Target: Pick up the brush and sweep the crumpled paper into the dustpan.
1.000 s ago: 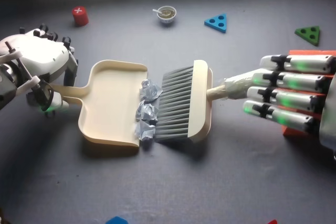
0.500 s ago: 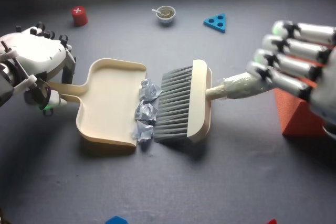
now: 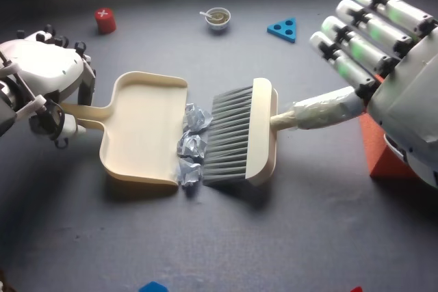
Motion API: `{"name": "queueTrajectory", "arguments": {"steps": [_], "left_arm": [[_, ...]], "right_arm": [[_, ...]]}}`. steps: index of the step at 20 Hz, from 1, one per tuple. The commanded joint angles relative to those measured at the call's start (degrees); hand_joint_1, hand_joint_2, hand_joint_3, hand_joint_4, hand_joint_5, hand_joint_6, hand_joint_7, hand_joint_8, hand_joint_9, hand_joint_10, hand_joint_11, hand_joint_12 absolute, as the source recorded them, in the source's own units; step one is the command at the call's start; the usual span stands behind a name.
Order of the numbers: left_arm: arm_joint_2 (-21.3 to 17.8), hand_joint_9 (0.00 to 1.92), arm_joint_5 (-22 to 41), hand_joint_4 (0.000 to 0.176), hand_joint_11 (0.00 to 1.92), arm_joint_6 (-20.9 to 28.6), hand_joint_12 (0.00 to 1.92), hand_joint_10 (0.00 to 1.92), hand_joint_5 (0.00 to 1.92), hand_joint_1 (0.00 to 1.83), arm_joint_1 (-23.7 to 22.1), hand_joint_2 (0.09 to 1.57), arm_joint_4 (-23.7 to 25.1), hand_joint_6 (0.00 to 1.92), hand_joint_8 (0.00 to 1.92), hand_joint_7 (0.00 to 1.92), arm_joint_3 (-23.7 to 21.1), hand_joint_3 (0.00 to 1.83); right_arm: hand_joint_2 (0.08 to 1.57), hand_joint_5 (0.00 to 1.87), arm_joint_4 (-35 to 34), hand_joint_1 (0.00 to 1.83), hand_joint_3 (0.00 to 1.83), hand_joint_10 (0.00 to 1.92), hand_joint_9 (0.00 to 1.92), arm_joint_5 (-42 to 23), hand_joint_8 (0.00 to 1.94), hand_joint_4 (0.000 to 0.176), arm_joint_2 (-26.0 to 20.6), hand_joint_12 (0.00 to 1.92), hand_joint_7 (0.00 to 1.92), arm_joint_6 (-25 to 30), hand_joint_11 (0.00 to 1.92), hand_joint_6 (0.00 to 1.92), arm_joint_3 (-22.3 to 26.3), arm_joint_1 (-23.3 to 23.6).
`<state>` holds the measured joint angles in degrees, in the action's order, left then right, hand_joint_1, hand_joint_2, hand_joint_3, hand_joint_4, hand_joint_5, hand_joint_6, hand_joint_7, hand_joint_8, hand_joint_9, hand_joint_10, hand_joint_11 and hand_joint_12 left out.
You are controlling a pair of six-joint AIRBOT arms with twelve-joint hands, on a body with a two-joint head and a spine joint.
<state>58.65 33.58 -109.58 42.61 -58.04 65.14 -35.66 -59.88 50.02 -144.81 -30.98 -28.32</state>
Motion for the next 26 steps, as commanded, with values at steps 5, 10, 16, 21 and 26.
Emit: {"name": "queueTrajectory", "arguments": {"steps": [5, 10, 16, 21, 26], "left_arm": [[-0.63, 0.28, 5.26, 0.047, 0.0, -0.23, 0.71, 0.0, 0.87, 1.03, 0.06, 1.17, 1.79, 1.15, 0.0, 0.32, -0.34, 0.0], [-0.92, 0.29, 4.25, 0.039, 0.0, -0.23, 0.7, 0.0, 0.89, 1.04, 0.16, 1.16, 1.74, 1.12, 0.0, 0.33, -0.43, 0.0], [-1.28, 0.29, 4.08, 0.02, 0.0, -0.03, 0.68, 0.01, 0.9, 1.05, 0.27, 1.16, 2.03, 1.11, 0.0, 0.33, -0.82, 0.0], [-1.57, 0.31, 4.5, 0.013, 0.0, 0.17, 0.77, 0.0, 0.91, 1.05, 0.34, 1.15, 2.18, 1.09, 0.0, 0.36, -1.44, 0.0], [-2.0, 0.28, 4.53, 0.057, 0.0, 0.19, 0.69, 0.0, 0.89, 1.03, 0.47, 1.16, 2.21, 1.12, 0.0, 0.33, -2.21, 0.0]], "right_arm": [[1.07, 0.08, 1.79, 0.89, 0.01, 0.0, 0.16, -17.84, 0.0, 0.0, 7.24, 0.0, 0.13, -0.7, 0.2, 0.0, -1.77, -3.28], [1.04, 0.15, 1.61, 0.94, 0.0, 0.01, 0.19, -20.27, 0.01, 0.0, 13.25, 0.01, 0.18, -0.46, 0.22, 0.02, -3.94, -3.55], [1.03, 0.13, -1.87, 0.96, 0.0, 0.01, 0.18, -20.8, 0.01, 0.0, 18.75, 0.0, 0.17, 0.08, 0.21, 0.01, -9.26, -3.77], [1.04, 0.15, -2.68, 0.98, 0.0, 0.0, 0.19, -21.12, 0.01, 0.0, 23.49, 0.01, 0.18, 0.58, 0.22, 0.01, -15.02, -3.79], [1.05, 0.11, -2.5, 0.91, 0.0, 0.0, 0.17, -21.03, 0.0, 0.0, 27.01, 0.01, 0.16, 1.75, 0.21, 0.0, -19.23, -3.83]]}}
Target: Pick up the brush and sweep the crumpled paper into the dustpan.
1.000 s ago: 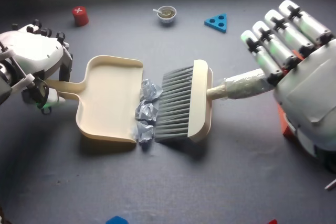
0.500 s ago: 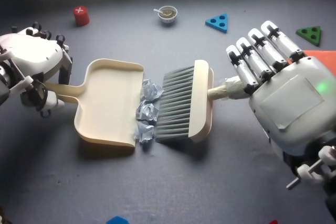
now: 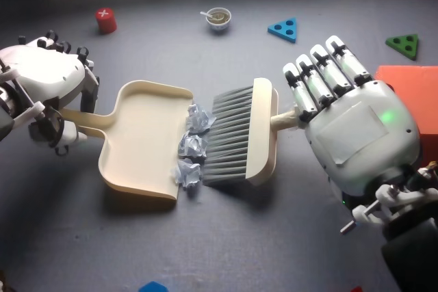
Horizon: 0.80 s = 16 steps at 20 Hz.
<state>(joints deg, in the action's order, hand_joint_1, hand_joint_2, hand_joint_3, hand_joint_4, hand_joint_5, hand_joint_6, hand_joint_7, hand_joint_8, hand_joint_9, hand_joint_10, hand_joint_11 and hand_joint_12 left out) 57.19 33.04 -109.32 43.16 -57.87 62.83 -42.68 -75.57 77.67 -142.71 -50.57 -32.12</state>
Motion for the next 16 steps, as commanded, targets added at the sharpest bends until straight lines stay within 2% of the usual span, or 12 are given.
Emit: {"name": "queueTrajectory", "arguments": {"steps": [1, 3, 4, 5, 6, 9, 10, 11, 12, 13, 15, 16], "left_arm": [[-0.66, 0.27, 5.09, 0.028, 0.0, -0.07, 0.67, 0.0, 0.89, 1.04, -0.06, 1.16, 2.03, 1.13, 0.0, 0.32, -0.03, 0.0], [-0.8, 0.29, 5.15, 0.05, 0.0, -0.06, 0.68, 0.0, 0.88, 1.03, -0.05, 1.17, 1.99, 1.14, 0.0, 0.33, -0.17, 0.0], [-0.85, 0.28, 5.09, 0.024, 0.0, -0.05, 0.68, 0.0, 0.89, 1.04, -0.05, 1.16, 1.98, 1.12, 0.0, 0.33, -0.22, 0.0], [-0.89, 0.28, 5.13, 0.032, 0.0, -0.01, 0.67, 0.0, 0.89, 1.04, -0.05, 1.16, 1.95, 1.12, 0.0, 0.33, -0.28, 0.0], [-0.9, 0.27, 5.23, 0.023, 0.0, 0.15, 0.65, 0.0, 0.89, 1.04, -0.02, 1.16, 1.91, 1.12, 0.0, 0.32, -0.3, 0.0], [-0.85, 0.29, 5.54, 0.05, 0.0, 0.25, 0.72, 0.0, 0.89, 1.03, 0.18, 1.16, 1.87, 1.12, 0.0, 0.34, -0.28, 0.0], [-0.85, 0.3, 5.64, 0.033, 0.0, 0.25, 0.73, 0.01, 0.9, 1.04, 0.25, 1.15, 1.87, 1.1, 0.0, 0.35, -0.28, 0.0], [-0.86, 0.29, 5.68, 0.048, 0.0, 0.25, 0.71, 0.0, 0.9, 1.03, 0.31, 1.16, 1.87, 1.11, 0.0, 0.34, -0.29, 0.0], [-0.87, 0.29, 5.71, 0.083, 0.0, 0.25, 0.73, 0.0, 0.9, 1.02, 0.34, 1.15, 1.87, 1.1, 0.01, 0.35, -0.29, 0.0], [-0.89, 0.29, 5.77, 0.086, 0.0, 0.25, 0.73, 0.0, 0.91, 1.02, 0.36, 1.15, 1.87, 1.1, 0.0, 0.34, -0.26, 0.0], [-0.87, 0.28, 5.77, 0.052, 0.0, 0.25, 0.71, 0.0, 0.91, 1.04, 0.36, 1.15, 1.89, 1.1, 0.0, 0.34, -0.2, 0.0], [-0.82, 0.28, 5.75, 0.049, 0.0, 0.25, 0.7, 0.0, 0.92, 1.04, 0.38, 1.15, 1.93, 1.08, 0.0, 0.34, -0.19, 0.0]], "right_arm": [[1.05, 0.12, 5.07, 0.93, 0.0, 0.0, 0.16, -5.26, 0.0, 0.0, 0.02, 0.0, 0.15, -0.02, 0.2, 0.0, -0.55, -0.02], [1.06, 0.13, 6.46, 0.94, 0.0, 0.01, 0.18, -5.26, 0.01, 0.0, 1.07, 0.0, 0.17, 0.65, 0.21, 0.01, -1.87, 0.0], [1.07, 0.12, 6.98, 0.91, 0.01, 0.0, 0.17, -5.26, 0.0, 0.0, 1.74, 0.0, 0.16, 0.97, 0.2, 0.0, -2.63, 0.06], [1.07, 0.12, 7.05, 0.92, 0.0, 0.0, 0.18, -5.26, 0.0, 0.0, 2.13, 0.01, 0.16, 1.17, 0.21, 0.0, -3.11, 0.13], [1.06, 0.12, 7.05, 0.93, 0.0, 0.0, 0.17, -5.26, 0.0, 0.0, 3.04, 0.01, 0.15, 1.26, 0.21, 0.0, -4.21, 0.4], [1.07, 0.11, 7.04, 0.92, 0.0, 0.0, 0.16, -5.27, 0.0, 0.0, 4.76, 0.0, 0.14, 1.27, 0.19, 0.0, -6.71, 0.72], [1.06, 0.13, 7.04, 0.93, 0.0, 0.0, 0.17, -5.27, 0.0, 0.0, 5.2, 0.01, 0.15, 1.37, 0.2, 0.01, -7.42, 0.77], [1.06, 0.13, 7.04, 0.93, 0.0, 0.01, 0.17, -5.27, 0.01, 0.0, 5.59, 0.01, 0.17, 1.54, 0.2, 0.01, -8.26, 0.81], [1.05, 0.13, 7.04, 0.96, 0.0, 0.01, 0.17, -5.27, 0.01, 0.0, 5.91, 0.01, 0.16, 1.66, 0.2, 0.01, -8.9, 0.83], [1.05, 0.12, 7.04, 0.94, 0.0, 0.01, 0.18, -5.27, 0.01, 0.0, 6.59, 0.01, 0.16, 2.22, 0.21, 0.0, -10.29, 0.94], [1.06, 0.13, 7.04, 0.93, 0.0, 0.0, 0.18, -5.23, 0.01, 0.0, 7.38, 0.01, 0.17, 2.85, 0.2, 0.0, -12.01, 1.06], [1.08, 0.11, 7.04, 0.9, 0.01, 0.0, 0.16, -5.21, 0.0, 0.0, 7.62, 0.0, 0.15, 2.98, 0.19, 0.0, -12.7, 1.12]]}}
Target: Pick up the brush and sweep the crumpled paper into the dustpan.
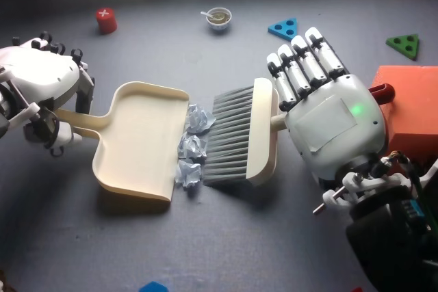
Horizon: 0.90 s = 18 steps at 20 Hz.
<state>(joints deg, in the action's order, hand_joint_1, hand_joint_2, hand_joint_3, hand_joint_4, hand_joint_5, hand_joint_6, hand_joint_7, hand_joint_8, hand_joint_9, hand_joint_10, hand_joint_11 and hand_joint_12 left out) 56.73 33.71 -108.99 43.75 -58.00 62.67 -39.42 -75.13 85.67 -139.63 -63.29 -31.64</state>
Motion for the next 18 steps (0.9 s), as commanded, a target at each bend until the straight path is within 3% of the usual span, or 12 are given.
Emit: {"name": "queueTrajectory", "arguments": {"steps": [1, 2, 3, 5, 6, 9, 10, 12, 14, 16, 17, 18], "left_arm": [[-0.3, 0.27, 5.08, 0.05, 0.0, -0.07, 0.7, 0.0, 0.92, 1.04, -0.14, 1.15, 2.07, 1.08, 0.0, 0.33, -0.03, 0.0], [-0.2, 0.27, 5.1, 0.073, 0.0, -0.07, 0.71, 0.0, 0.91, 1.03, -0.06, 1.15, 2.07, 1.09, 0.0, 0.32, -0.03, 0.0], [-0.09, 0.27, 5.16, 0.049, 0.0, -0.07, 0.71, 0.0, 0.91, 1.04, 0.03, 1.15, 1.98, 1.09, 0.01, 0.34, -0.01, 0.0], [0.07, 0.28, 5.28, 0.054, 0.0, -0.07, 0.68, 0.0, 0.92, 1.04, 0.07, 1.15, 1.8, 1.08, 0.01, 0.36, 0.09, 0.0], [0.13, 0.27, 5.3, 0.071, 0.0, -0.07, 0.68, 0.0, 0.92, 1.03, 0.07, 1.15, 1.8, 1.08, 0.0, 0.35, 0.17, 0.0], [0.34, 0.28, 5.64, 0.054, 0.0, -0.05, 0.69, 0.0, 0.91, 1.04, 0.03, 1.15, 1.79, 1.09, 0.0, 0.35, 0.38, 0.0], [0.41, 0.27, 5.77, 0.062, 0.0, 0.0, 0.66, 0.0, 0.91, 1.03, 0.03, 1.15, 1.72, 1.09, 0.0, 0.34, 0.43, 0.0], [0.43, 0.27, 5.8, 0.046, 0.0, 0.06, 0.64, 0.0, 0.9, 1.04, 0.04, 1.15, 1.69, 1.1, 0.0, 0.34, 0.48, 0.0], [0.43, 0.25, 5.74, 0.028, 0.0, 0.06, 0.63, 0.0, 0.89, 1.04, 0.03, 1.16, 1.68, 1.12, 0.0, 0.32, 0.49, 0.0], [0.57, 0.25, 5.81, 0.047, 0.0, 0.06, 0.62, 0.0, 0.89, 1.03, 0.03, 1.16, 1.6, 1.12, 0.0, 0.32, 0.49, 0.0], [0.66, 0.26, 5.85, 0.059, 0.0, 0.06, 0.64, 0.0, 0.89, 1.03, 0.03, 1.16, 1.6, 1.12, 0.0, 0.33, 0.52, 0.0], [0.7, 0.26, 5.85, 0.042, 0.0, 0.06, 0.64, 0.0, 0.9, 1.04, 0.03, 1.16, 1.6, 1.11, 0.0, 0.33, 0.53, 0.0]], "right_arm": [[1.06, 0.13, 3.79, 0.92, 0.0, 0.01, 0.18, -5.64, 0.01, 0.0, -0.25, 0.01, 0.18, 0.38, 0.21, 0.01, -0.47, 0.71], [1.06, 0.13, 3.79, 0.93, 0.0, 0.01, 0.18, -5.54, 0.01, 0.0, -0.17, 0.01, 0.18, 0.7, 0.21, 0.01, -0.86, 0.72], [1.05, 0.14, 3.79, 0.94, 0.0, 0.01, 0.18, -5.41, 0.01, 0.0, -0.06, 0.01, 0.17, 1.08, 0.21, 0.01, -1.27, 0.72], [1.06, 0.14, 3.79, 0.93, 0.0, 0.0, 0.18, -5.13, 0.0, 0.0, 0.21, 0.01, 0.17, 1.37, 0.21, 0.01, -2.05, 0.66], [1.05, 0.14, 3.79, 0.93, 0.0, 0.01, 0.19, -5.04, 0.0, 0.0, 0.29, 0.02, 0.17, 1.69, 0.22, 0.01, -2.35, 0.59], [1.05, 0.16, 3.79, 0.92, 0.0, 0.01, 0.21, -3.83, 0.01, 0.0, 0.43, 0.03, 0.19, 2.83, 0.25, 0.01, -2.75, 0.31], [1.05, 0.15, 3.79, 0.9, 0.0, 0.01, 0.2, -3.4, 0.0, 0.0, 0.53, 0.02, 0.18, 3.11, 0.24, 0.0, -2.83, 0.26], [1.03, 0.24, 3.79, 1.01, 0.01, 0.01, 0.26, -3.1, 0.01, 0.0, 0.65, 0.03, 0.26, 3.43, 0.27, 0.01, -2.81, 0.16], [1.04, 0.34, 3.8, 0.99, 0.0, 0.01, 0.39, -3.1, 0.01, 0.0, 0.66, 0.05, 0.39, 3.45, 0.34, 0.01, -2.8, -0.03], [1.02, 0.62, 3.8, 1.08, 0.0, 0.02, 0.69, -3.1, 0.02, 0.0, 0.62, 0.14, 0.69, 3.45, 0.51, 0.01, -2.84, -0.37], [1.03, 0.76, 3.8, 1.1, 0.0, 0.03, 0.86, -3.1, 0.0, 0.0, 0.57, 0.42, 0.88, 3.45, 0.55, 0.03, -2.92, -0.48], [1.09, 0.95, 3.8, 1.14, 0.0, 0.05, 0.94, -3.1, 0.01, 0.0, 0.53, 0.77, 0.98, 3.45, 0.49, 0.76, -2.98, -0.56]]}}
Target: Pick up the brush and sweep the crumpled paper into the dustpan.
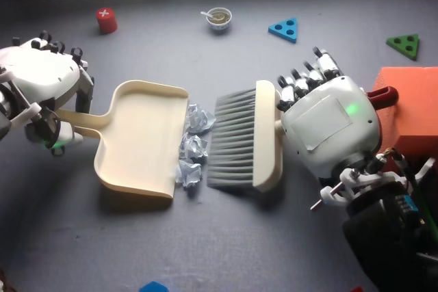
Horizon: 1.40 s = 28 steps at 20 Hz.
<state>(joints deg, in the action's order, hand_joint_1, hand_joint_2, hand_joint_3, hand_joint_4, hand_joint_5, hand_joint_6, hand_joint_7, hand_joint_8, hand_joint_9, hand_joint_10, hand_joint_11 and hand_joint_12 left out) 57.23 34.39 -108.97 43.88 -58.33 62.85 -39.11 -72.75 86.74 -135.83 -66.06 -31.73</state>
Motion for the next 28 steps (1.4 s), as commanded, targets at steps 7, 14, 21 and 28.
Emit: {"name": "queueTrajectory", "arguments": {"steps": [7, 14, 21, 28], "left_arm": [[0.34, 0.26, 5.4, 0.064, 0.0, 0.04, 0.64, 0.0, 0.92, 1.04, -0.11, 1.15, 1.93, 1.08, 0.0, 0.34, 0.45, 0.0], [0.36, 0.28, 5.48, 0.043, 0.0, 0.04, 0.69, 0.0, 0.89, 1.04, -0.12, 1.16, 1.96, 1.12, 0.0, 0.35, 0.42, 0.0], [0.37, 0.28, 5.43, 0.042, 0.0, 0.04, 0.7, 0.01, 0.92, 1.05, -0.11, 1.15, 1.98, 1.08, 0.01, 0.36, 0.33, 0.0], [0.37, 0.25, 5.69, 0.032, 0.0, 0.04, 0.65, 0.0, 0.9, 1.04, -0.12, 1.16, 1.98, 1.11, 0.0, 0.31, 0.34, 0.0]], "right_arm": [[1.11, 0.88, 7.52, 1.43, 0.01, 1.92, 1.08, -5.49, 1.94, 0.0, -1.48, 1.92, 0.98, -0.36, 1.05, 1.78, -0.21, -1.26], [1.19, 0.9, 13.47, 1.47, 0.0, 1.92, 1.32, -4.17, 1.94, 0.0, -3.14, 1.92, 1.04, -2.46, 1.38, 1.92, 0.8, -2.43], [1.2, 0.9, 14.58, 1.48, 0.0, 1.92, 1.27, 3.51, 1.94, 0.004, -7.92, 1.92, 1.02, -12.3, 1.35, 1.92, 4.73, 1.54], [1.19, 0.89, 6.45, 1.47, 0.0, 1.92, 1.23, 15.8, 1.94, 0.0, -14.11, 1.92, 0.99, -29.53, 1.31, 1.92, 12.73, 9.91]]}}
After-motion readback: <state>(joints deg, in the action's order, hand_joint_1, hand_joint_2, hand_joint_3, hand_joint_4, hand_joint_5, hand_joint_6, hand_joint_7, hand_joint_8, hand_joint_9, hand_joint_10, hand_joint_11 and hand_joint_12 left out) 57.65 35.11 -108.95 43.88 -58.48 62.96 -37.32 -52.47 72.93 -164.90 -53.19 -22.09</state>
